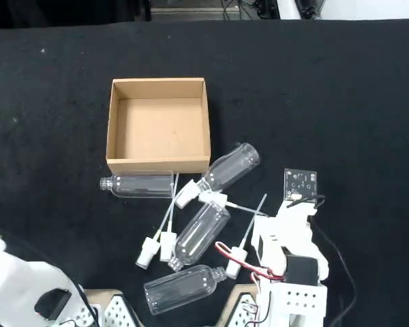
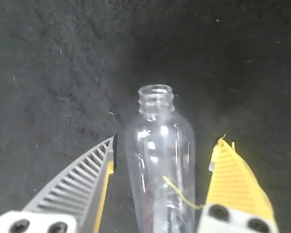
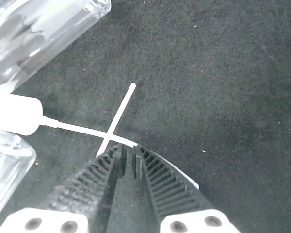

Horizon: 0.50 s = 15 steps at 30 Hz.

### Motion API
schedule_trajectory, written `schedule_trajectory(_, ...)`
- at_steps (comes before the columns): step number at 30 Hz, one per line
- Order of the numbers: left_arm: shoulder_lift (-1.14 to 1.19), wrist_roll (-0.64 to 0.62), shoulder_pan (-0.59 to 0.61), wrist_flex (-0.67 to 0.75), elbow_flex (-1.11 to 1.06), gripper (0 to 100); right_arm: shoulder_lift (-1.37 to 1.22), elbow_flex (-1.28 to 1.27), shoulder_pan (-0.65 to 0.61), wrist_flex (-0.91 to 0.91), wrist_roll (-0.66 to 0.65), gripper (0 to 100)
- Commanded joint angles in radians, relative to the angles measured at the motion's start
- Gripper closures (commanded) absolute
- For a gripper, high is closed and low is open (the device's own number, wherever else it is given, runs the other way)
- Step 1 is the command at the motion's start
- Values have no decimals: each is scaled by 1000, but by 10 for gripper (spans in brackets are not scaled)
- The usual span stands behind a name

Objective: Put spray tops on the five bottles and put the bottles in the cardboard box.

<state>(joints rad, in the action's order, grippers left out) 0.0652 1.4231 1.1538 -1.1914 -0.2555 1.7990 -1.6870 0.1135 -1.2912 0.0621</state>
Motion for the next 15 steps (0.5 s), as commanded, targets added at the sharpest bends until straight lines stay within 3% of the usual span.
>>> schedule_trajectory(1,63,29,-5,-23,140,700,96,4,15,-8,-3,987)
schedule_trajectory(15,184,101,-4,-75,197,700,96,4,15,-8,-3,987)
